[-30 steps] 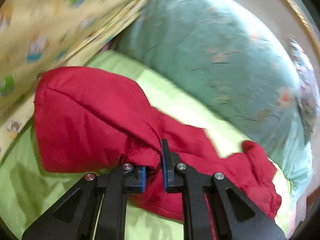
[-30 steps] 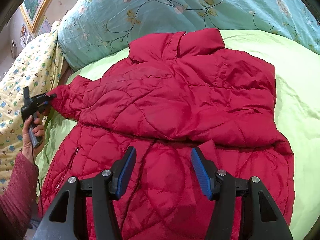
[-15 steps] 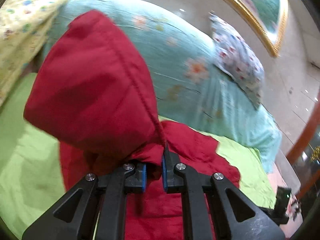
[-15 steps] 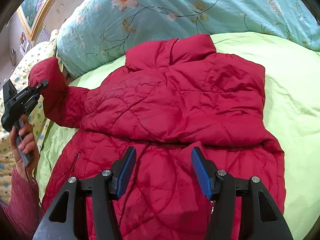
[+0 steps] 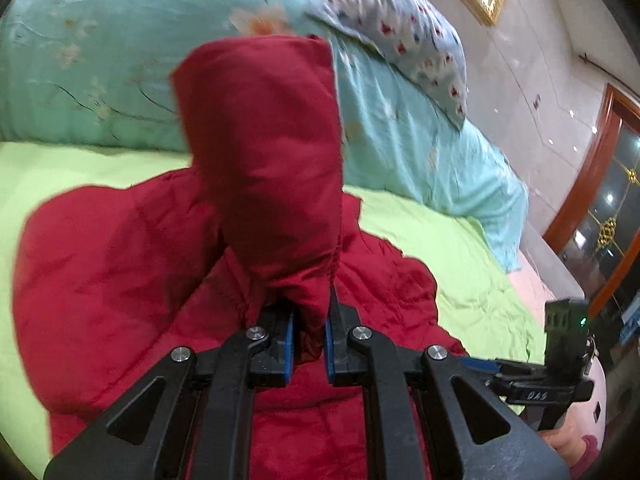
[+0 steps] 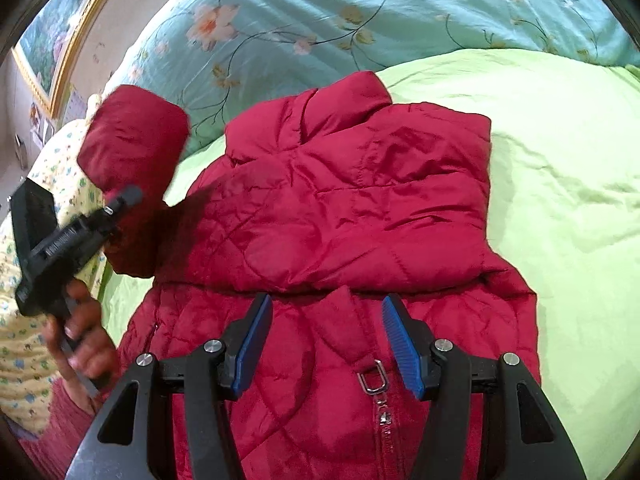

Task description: Fold large clothes

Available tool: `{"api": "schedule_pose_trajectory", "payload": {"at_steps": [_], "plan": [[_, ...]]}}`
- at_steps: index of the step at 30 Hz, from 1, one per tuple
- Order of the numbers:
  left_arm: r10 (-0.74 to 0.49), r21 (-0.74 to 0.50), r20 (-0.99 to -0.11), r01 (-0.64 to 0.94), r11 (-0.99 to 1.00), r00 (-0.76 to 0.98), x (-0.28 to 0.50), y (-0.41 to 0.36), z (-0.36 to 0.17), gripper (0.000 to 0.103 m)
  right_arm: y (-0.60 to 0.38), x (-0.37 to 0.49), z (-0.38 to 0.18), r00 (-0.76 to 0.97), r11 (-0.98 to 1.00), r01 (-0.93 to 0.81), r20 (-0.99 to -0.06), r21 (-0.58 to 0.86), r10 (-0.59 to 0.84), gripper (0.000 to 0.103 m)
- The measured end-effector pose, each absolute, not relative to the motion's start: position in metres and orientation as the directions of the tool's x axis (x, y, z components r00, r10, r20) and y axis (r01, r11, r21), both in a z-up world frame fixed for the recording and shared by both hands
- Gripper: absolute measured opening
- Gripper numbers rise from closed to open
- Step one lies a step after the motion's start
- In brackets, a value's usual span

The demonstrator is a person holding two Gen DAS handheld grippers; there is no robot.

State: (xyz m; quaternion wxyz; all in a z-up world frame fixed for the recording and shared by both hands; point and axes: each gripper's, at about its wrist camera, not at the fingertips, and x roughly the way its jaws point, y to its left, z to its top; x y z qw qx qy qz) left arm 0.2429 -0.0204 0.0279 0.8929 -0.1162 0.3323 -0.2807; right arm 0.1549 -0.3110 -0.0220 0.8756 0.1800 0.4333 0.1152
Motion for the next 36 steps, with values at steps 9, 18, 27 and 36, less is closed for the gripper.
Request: {"api": "schedule_pose_trajectory", "payload": {"at_steps": [9,18,27,36], "plan": [[-0.601,-0.389,-0.600,0.464,0.796,0.528,0.242,-0.067,-0.009,0.009,-0.331,0.160,-0.025,0.613,0.881,-0.015,-0.692,0.473,0.382,0.061],[-0.583,-0.353,-0.672,0.494,0.794,0.457,0.242,-0.097,-0.035,0.009,-0.351,0.188,-0.021,0.632,0.794,0.017,-0.622,0.607,0.462,0.073],[-0.543,-0.290,-0.691,0.505,0.813,0.477,0.238,-0.106,-0.037,0.009,-0.340,0.233,-0.023,0.616,0.654,-0.007,-0.512,0.756,0.599,0.084],[-0.547,-0.296,-0.700,0.511,0.807,0.458,0.232,-0.104,-0.033,0.020,-0.321,0.257,-0.036,0.568,0.705,0.020,-0.588,0.709,0.576,0.017]]}}
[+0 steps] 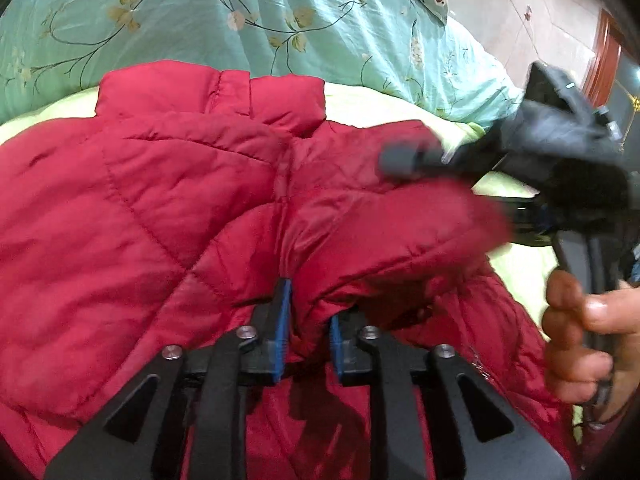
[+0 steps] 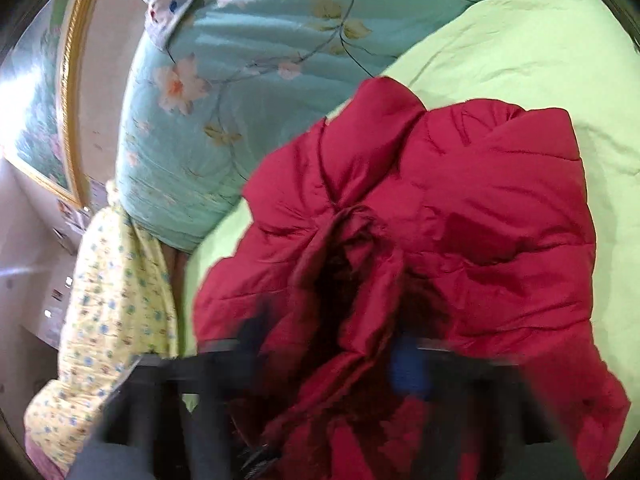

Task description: Fold large clothes

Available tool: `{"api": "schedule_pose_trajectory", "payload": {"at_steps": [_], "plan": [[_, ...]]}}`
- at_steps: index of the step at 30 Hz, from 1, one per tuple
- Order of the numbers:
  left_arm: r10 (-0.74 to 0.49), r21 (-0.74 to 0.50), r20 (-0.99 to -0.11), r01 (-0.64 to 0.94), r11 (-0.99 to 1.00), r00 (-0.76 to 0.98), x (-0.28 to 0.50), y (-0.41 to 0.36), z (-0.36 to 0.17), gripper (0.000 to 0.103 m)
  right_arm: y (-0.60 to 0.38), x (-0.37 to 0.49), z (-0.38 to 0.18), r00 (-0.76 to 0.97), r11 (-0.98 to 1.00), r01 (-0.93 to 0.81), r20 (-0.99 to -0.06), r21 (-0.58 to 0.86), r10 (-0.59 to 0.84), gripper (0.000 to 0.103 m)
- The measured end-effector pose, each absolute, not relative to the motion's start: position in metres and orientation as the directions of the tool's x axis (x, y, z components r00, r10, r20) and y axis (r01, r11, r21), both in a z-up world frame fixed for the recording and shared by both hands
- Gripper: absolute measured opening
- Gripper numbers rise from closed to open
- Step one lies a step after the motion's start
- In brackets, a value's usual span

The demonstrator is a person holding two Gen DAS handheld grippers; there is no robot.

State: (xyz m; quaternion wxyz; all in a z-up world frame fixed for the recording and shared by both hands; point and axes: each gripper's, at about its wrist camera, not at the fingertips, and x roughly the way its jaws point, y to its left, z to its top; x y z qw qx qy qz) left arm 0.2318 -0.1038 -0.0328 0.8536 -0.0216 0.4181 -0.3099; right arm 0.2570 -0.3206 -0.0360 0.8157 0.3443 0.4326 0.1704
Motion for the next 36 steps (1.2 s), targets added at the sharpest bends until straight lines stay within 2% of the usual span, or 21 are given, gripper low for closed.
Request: {"api": "schedule_pose_trajectory", "payload": {"at_steps": [3,7,14,21,23,25,28,31,33,36], "plan": [[-0.578,-0.322,-0.696,0.534,0.782,0.427,0.223,-0.095,-0.024,0.025,-0.322,0.257,-0.037,0.566,0.744,0.021,-0.621,0.668,0.542,0.013],[-0.590,-0.313,-0.674,0.551,0.774,0.445,0.211,-0.076,-0.005,0.027,-0.332,0.248,-0.032,0.592,0.783,0.016,-0.636,0.622,0.494,0.011],[-0.479,-0.246,-0.679,0.442,0.862,0.557,0.244,-0.033,0.025,0.027,-0.351,0.241,-0.035,0.611,0.825,0.038,-0.666,0.564,0.428,0.011],[-0.419,-0.258,-0.741,0.353,0.899,0.525,0.288,0.000,-0.002,0.027,-0.340,0.244,-0.039,0.615,0.898,0.018,-0.713,0.439,0.337,0.011],[-0.431,-0.296,-0.765,0.333,0.895,0.479,0.297,0.004,-0.019,0.026,-0.339,0.244,-0.041,0.613,0.902,0.020,-0.718,0.431,0.330,0.014],[-0.440,-0.320,-0.776,0.321,0.892,0.451,0.301,0.004,-0.034,0.026,-0.338,0.242,-0.040,0.612,0.912,0.035,-0.730,0.409,0.304,0.028],[-0.443,-0.334,-0.776,0.303,0.892,0.448,0.301,0.005,-0.045,0.026,-0.337,0.227,-0.020,0.675,0.939,0.079,-0.711,0.334,0.196,0.030],[-0.440,-0.331,-0.776,0.303,0.894,0.452,0.299,0.004,-0.045,0.026,-0.329,0.205,0.011,0.774,0.965,0.081,-0.626,0.251,0.098,0.034],[-0.433,-0.324,-0.778,0.300,0.897,0.456,0.299,0.003,-0.046,0.026,-0.314,0.203,0.018,0.779,0.970,0.005,-0.609,0.243,0.149,0.041],[-0.415,-0.301,-0.781,0.301,0.905,0.466,0.298,0.002,-0.047,0.026,-0.290,0.216,0.003,0.712,0.963,-0.091,-0.659,0.255,0.242,0.042]]}}
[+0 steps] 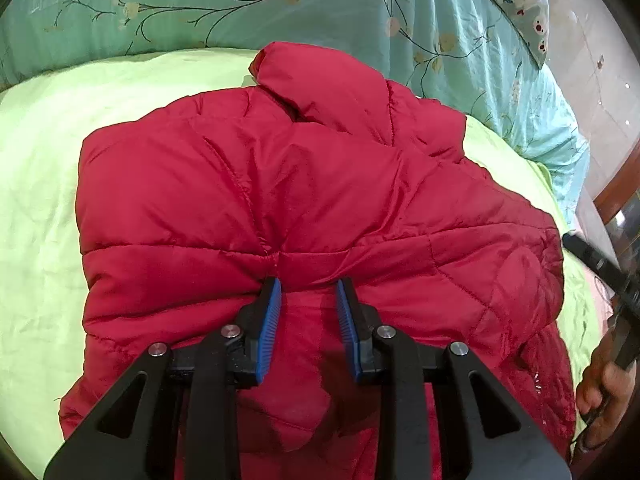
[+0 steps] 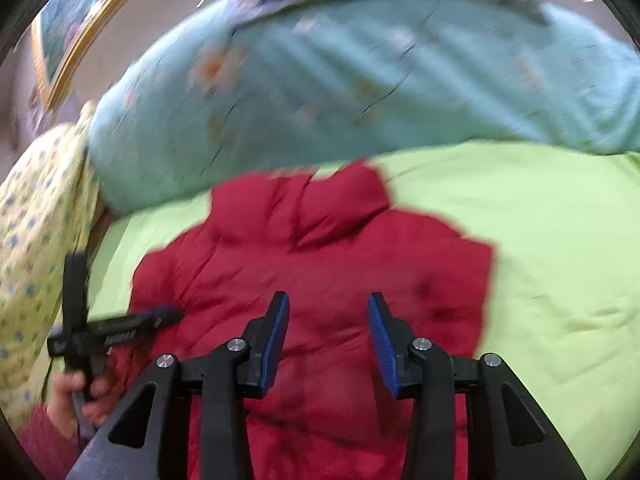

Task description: Fold large clothes

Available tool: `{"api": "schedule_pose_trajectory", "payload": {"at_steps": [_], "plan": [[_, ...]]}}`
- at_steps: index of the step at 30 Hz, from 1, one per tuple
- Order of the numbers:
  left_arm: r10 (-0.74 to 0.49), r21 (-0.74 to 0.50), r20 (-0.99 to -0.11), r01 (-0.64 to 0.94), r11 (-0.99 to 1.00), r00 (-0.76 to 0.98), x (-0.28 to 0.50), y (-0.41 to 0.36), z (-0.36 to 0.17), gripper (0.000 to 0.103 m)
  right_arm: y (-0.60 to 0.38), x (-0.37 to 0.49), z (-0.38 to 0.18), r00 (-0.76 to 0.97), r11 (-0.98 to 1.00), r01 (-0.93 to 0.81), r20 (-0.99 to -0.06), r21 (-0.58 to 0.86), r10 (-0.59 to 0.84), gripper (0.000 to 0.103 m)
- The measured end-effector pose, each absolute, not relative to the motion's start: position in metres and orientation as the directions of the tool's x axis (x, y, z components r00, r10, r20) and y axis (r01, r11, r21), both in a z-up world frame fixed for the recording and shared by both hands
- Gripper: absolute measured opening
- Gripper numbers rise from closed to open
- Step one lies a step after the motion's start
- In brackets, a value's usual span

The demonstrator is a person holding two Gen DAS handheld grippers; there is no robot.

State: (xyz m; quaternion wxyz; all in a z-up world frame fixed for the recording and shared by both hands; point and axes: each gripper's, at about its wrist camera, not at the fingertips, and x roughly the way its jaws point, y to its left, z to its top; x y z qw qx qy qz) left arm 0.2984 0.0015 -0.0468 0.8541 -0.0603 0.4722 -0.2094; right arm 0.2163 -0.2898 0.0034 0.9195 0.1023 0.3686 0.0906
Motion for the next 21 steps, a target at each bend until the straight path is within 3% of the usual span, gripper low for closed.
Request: {"api": "schedule_pose_trajectory", "payload": {"at_steps": [8,14,17,21], "plan": [[-0.400,-0.276,-0.777,0.308,0.911,0.486,0.290,0.000,-0.038,0.027,-0.283,0.244,-0.063,0.595,0.986,-0.026,-0.790,0.163,0.147,0.041],[-0.450,-0.308,-0.746,0.344,0.887,0.491,0.266,0.005,-0.019,0.027,-0.286,0.252,-0.073,0.569,0.987,-0.023,-0.809,0.161,0.145,0.041],[-0.407,-0.269,-0.785,0.334,0.903,0.467,0.267,0.002,-0.030,0.027,-0.284,0.255,-0.076,0.574,0.985,-0.021,-0.805,0.171,0.151,0.042],[-0.421,-0.310,-0.796,0.305,0.900,0.434,0.278,0.005,-0.046,0.027,-0.286,0.253,-0.076,0.575,0.982,-0.020,-0.802,0.186,0.164,0.042]]}}
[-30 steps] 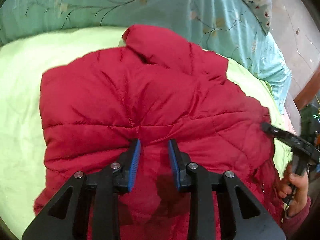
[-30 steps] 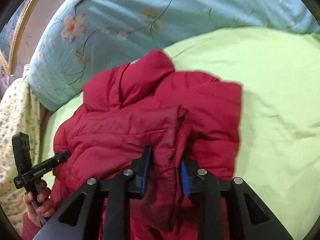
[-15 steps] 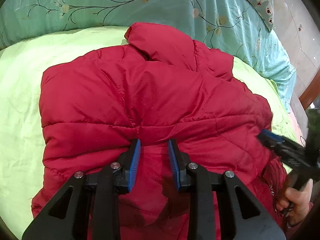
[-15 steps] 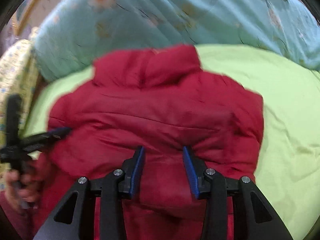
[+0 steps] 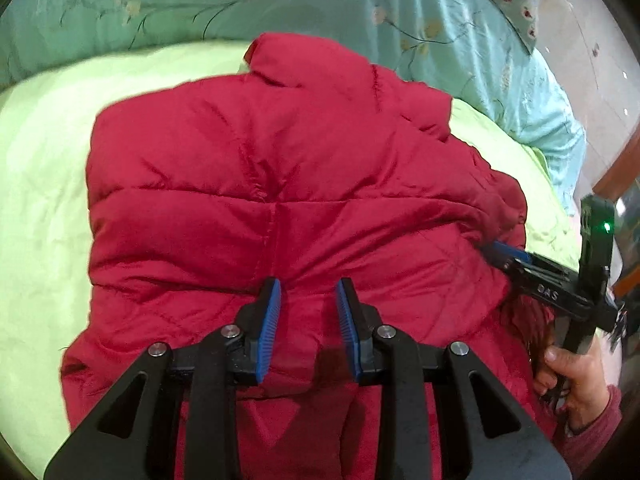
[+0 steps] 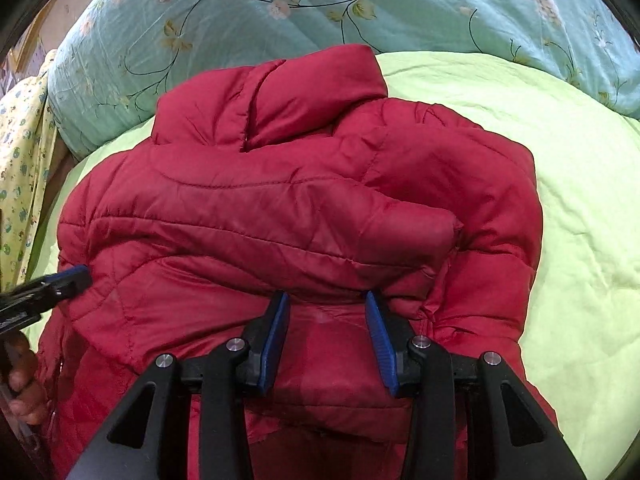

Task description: Fold large clothes

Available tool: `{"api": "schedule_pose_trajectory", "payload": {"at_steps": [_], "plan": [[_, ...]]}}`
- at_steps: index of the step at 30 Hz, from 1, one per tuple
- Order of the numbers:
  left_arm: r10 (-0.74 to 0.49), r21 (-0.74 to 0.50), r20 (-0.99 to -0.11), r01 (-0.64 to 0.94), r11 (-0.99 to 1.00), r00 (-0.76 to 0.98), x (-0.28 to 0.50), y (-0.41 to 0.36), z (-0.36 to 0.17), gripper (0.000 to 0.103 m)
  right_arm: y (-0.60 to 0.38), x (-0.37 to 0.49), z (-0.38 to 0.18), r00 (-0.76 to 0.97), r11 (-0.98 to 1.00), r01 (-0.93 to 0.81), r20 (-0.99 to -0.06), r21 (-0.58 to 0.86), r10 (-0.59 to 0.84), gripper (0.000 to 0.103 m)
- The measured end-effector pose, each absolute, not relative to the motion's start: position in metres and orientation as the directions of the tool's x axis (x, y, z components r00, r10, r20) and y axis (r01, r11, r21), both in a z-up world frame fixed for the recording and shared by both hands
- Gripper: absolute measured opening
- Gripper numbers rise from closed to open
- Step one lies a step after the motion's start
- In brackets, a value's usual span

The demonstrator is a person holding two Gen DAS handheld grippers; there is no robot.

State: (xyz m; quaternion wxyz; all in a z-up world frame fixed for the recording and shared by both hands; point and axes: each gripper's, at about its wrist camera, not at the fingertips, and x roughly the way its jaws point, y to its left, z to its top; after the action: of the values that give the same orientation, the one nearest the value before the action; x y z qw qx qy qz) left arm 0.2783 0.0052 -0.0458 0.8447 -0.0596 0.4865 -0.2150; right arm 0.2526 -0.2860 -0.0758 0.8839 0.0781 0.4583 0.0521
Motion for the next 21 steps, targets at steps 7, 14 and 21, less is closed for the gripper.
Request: {"api": "schedule_pose_trajectory", "payload": {"at_steps": [7,14,21], "plan": [[-0.411,-0.303,-0.804,0.298,0.905,0.430,0.283,0.004,-0.053,0.027,-0.294,0.231,-0.045,0.625,0.972,-0.012,-0.758,0.233,0.189,0.042],[-0.427,-0.314,-0.780,0.305,0.899,0.457,0.272,0.012,-0.038,0.027,-0.293,0.244,-0.072,0.561,0.980,-0.012,-0.810,0.199,0.171,0.041],[-0.414,-0.319,-0.792,0.274,0.907,0.449,0.277,0.028,-0.051,0.025,-0.294,0.248,-0.078,0.564,0.977,-0.010,-0.805,0.214,0.182,0.042]]}}
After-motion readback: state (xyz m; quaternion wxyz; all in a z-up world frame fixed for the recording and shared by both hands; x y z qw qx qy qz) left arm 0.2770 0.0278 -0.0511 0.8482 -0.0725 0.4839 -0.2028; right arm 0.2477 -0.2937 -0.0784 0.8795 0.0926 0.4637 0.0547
